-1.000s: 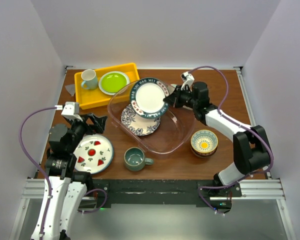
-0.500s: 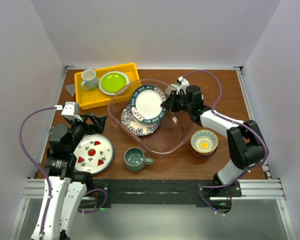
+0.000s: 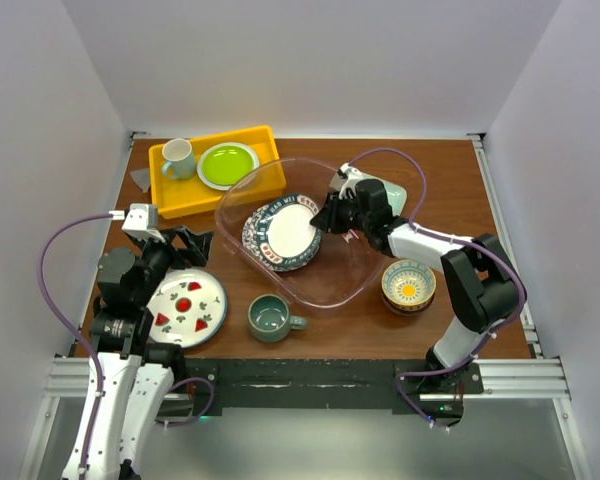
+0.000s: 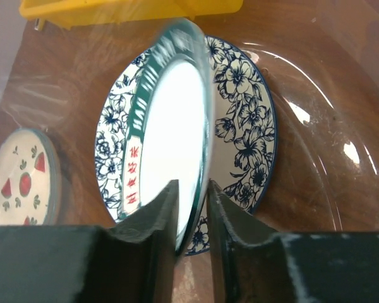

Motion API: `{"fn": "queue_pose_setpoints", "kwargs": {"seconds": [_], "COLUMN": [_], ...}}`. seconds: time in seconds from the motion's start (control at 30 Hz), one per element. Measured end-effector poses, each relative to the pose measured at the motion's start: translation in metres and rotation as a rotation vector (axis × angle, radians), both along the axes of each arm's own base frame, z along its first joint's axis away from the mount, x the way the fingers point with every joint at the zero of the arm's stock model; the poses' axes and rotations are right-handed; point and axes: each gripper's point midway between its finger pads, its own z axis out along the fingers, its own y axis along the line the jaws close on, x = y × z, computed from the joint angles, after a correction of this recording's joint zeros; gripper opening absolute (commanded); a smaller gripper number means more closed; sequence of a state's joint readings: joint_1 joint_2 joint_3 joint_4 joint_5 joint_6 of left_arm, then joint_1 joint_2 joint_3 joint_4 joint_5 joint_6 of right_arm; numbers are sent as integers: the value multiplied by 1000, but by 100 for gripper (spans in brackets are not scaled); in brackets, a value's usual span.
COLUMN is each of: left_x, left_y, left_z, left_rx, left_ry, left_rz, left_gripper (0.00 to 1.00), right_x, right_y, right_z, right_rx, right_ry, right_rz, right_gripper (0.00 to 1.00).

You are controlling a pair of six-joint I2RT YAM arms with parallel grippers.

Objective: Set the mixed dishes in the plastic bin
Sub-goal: Place the plate in the plastic bin.

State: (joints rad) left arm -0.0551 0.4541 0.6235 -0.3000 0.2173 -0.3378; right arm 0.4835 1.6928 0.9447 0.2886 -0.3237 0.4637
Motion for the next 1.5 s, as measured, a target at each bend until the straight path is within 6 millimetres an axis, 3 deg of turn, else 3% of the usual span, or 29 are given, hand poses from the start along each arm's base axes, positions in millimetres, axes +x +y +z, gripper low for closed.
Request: {"fn": "queue_pose_setpoints", "kwargs": {"seconds": [0.4, 0.77, 1.17, 1.37, 1.5], "left_x": [0, 0, 0, 0, 0], "left_y": [1, 1, 1, 1, 1], "left_z": [0, 0, 0, 0, 0], "left_rx": [1, 1, 1, 1, 1], "left_ry": [0, 0, -1, 0, -1], "left_rz": [5, 5, 4, 5, 5], "left_gripper": [100, 100, 100, 100, 100], "right_x": [8, 11, 9, -2, -9], "right_y": [-4, -8, -12, -7, -3], "right_z": [1, -1, -5, 2, 21], "right_rx": [-18, -53, -149, -165, -165], "right_ry": [-34, -62, -156, -208, -268], "right_rz": [-32, -33, 60, 170, 244], "right_gripper": [59, 75, 96, 98, 98]}}
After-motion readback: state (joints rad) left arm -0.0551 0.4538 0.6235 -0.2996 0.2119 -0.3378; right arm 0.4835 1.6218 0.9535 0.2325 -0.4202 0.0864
